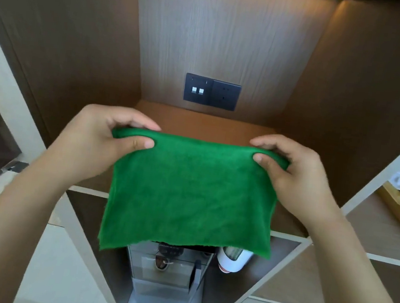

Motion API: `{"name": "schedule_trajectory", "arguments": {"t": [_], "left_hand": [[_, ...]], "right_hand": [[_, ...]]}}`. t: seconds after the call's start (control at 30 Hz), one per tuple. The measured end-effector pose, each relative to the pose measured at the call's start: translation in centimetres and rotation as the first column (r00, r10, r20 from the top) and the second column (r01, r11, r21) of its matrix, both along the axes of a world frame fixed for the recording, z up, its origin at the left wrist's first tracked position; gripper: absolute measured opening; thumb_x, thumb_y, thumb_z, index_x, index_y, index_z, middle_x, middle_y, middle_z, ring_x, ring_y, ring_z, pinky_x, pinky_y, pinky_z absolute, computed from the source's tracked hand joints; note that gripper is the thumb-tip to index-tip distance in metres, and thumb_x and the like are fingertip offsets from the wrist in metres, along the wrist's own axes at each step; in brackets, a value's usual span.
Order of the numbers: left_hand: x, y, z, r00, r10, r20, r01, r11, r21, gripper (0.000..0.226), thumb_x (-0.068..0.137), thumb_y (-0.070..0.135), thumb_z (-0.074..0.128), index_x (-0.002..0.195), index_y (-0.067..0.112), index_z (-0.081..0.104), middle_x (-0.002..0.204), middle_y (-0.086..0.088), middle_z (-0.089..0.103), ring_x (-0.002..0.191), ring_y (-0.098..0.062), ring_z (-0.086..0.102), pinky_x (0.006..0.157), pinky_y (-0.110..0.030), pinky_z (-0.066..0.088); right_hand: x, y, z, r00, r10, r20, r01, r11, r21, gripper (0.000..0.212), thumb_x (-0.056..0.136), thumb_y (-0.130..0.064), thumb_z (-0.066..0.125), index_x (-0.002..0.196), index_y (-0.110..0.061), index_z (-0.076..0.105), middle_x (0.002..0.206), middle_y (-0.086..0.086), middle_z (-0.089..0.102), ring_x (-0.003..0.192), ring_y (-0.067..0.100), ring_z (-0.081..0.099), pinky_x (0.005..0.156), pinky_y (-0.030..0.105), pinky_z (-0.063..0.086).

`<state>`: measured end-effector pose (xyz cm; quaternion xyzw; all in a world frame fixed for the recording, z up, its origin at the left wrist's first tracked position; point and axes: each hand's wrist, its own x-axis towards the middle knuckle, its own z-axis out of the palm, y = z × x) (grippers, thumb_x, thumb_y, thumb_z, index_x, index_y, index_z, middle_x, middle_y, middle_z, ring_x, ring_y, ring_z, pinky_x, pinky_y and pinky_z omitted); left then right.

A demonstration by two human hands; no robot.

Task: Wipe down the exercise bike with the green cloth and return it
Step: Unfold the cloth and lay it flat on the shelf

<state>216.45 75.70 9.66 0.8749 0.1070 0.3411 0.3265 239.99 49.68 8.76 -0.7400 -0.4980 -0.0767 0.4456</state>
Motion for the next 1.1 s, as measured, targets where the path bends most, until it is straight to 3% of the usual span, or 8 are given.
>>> {"name": "schedule_trajectory", "arguments": {"t": [0.1, 0.17, 0.37, 0.53, 0.67, 0.8, 0.93, 1.1], "left_hand": [[3.4, 3.4, -2.0, 0.979, 0.039, -0.199, -0.05, 0.997, -0.051, 0.029, 0.087, 0.009, 0.083, 0.11, 0.027, 0.079, 0.106, 0.008, 0.079, 0.104, -0.013, 0.075, 0.099, -0.037, 0.059], [4.5, 4.5, -3.9, 0.931, 0.198, -0.308, -0.16, 0.976, 0.145, 0.031, 0.088, 0.003, 0.08, 0.114, 0.021, 0.078, 0.116, 0.001, 0.075, 0.111, -0.023, 0.071, 0.103, -0.046, 0.055], [6.2, 2.1, -6.7, 0.901, -0.094, -0.423, 0.183, 0.968, 0.174, 0.029, 0.099, 0.025, 0.071, 0.127, 0.033, 0.075, 0.135, 0.01, 0.068, 0.127, -0.011, 0.06, 0.112, -0.031, 0.041], [4.4, 1.4, -7.2, 0.877, 0.01, -0.48, 0.098, 0.975, 0.199, 0.035, 0.105, 0.036, 0.059, 0.14, 0.037, 0.067, 0.152, 0.009, 0.056, 0.141, -0.017, 0.048, 0.121, -0.039, 0.035], [1.8, -0.6, -6.3, 0.836, 0.178, -0.518, 0.016, 0.937, 0.349, 0.043, 0.097, 0.069, 0.05, 0.124, 0.043, 0.072, 0.11, 0.014, 0.068, 0.113, -0.017, 0.059, 0.094, -0.042, 0.049], [2.2, -3.1, -6.0, 0.862, 0.229, -0.452, -0.037, 0.918, 0.396, 0.056, 0.094, 0.069, 0.032, 0.082, 0.029, 0.068, 0.068, 0.01, 0.058, 0.07, -0.014, 0.056, 0.061, -0.031, 0.038], [3.7, -3.8, -6.8, 0.93, 0.144, -0.339, -0.039, 0.954, 0.297, 0.028, 0.1, 0.05, 0.053, 0.107, 0.033, 0.074, 0.102, 0.013, 0.065, 0.097, -0.011, 0.058, 0.083, -0.036, 0.05], [7.6, -5.7, -8.1, 0.893, -0.01, -0.449, 0.115, 0.971, 0.208, 0.053, 0.104, 0.05, 0.055, 0.151, 0.027, 0.055, 0.159, 0.009, 0.046, 0.146, -0.014, 0.04, 0.12, -0.03, 0.027]], "right_hand": [[2.0, 3.1, -0.9, 0.993, -0.115, -0.025, 0.105, 0.962, -0.253, 0.033, 0.097, -0.001, 0.069, 0.121, -0.023, 0.074, 0.118, -0.01, 0.072, 0.115, 0.012, 0.066, 0.107, 0.038, 0.053], [1.7, 4.1, -1.6, 0.963, -0.206, 0.174, 0.266, 0.835, -0.482, 0.049, 0.094, 0.004, 0.064, 0.137, -0.019, 0.066, 0.137, 0.003, 0.064, 0.128, 0.027, 0.057, 0.11, 0.048, 0.047], [-6.2, 5.9, -4.4, 0.966, -0.166, 0.199, 0.249, 0.809, -0.533, 0.031, 0.107, -0.04, 0.05, 0.121, -0.019, 0.069, 0.119, 0.003, 0.063, 0.114, 0.031, 0.059, 0.092, 0.045, 0.053], [-5.9, 6.5, -5.7, 0.963, -0.096, 0.252, 0.246, 0.693, -0.677, 0.044, 0.111, -0.039, 0.043, 0.153, -0.025, 0.047, 0.155, -0.001, 0.043, 0.142, 0.026, 0.04, 0.111, 0.049, 0.041], [-2.1, 6.6, -5.1, 0.979, -0.11, 0.173, 0.2, 0.694, -0.692, 0.05, 0.109, -0.028, 0.052, 0.158, -0.035, 0.042, 0.17, -0.006, 0.032, 0.158, 0.02, 0.023, 0.126, 0.061, 0.015], [0.0, 6.1, -4.3, 0.936, -0.223, 0.274, 0.346, 0.733, -0.585, 0.053, 0.1, -0.013, 0.062, 0.151, -0.028, 0.055, 0.161, -0.002, 0.048, 0.15, 0.025, 0.038, 0.124, 0.059, 0.023], [-0.5, 5.0, -5.6, 0.978, -0.158, 0.132, 0.204, 0.842, -0.499, 0.036, 0.104, -0.013, 0.059, 0.138, -0.021, 0.069, 0.151, -0.004, 0.061, 0.139, 0.024, 0.054, 0.117, 0.042, 0.042], [-0.5, 3.0, -6.1, 0.993, -0.115, -0.004, 0.097, 0.85, -0.518, 0.04, 0.109, -0.018, 0.055, 0.148, -0.02, 0.061, 0.162, -0.004, 0.049, 0.15, 0.018, 0.043, 0.121, 0.029, 0.029]]}}
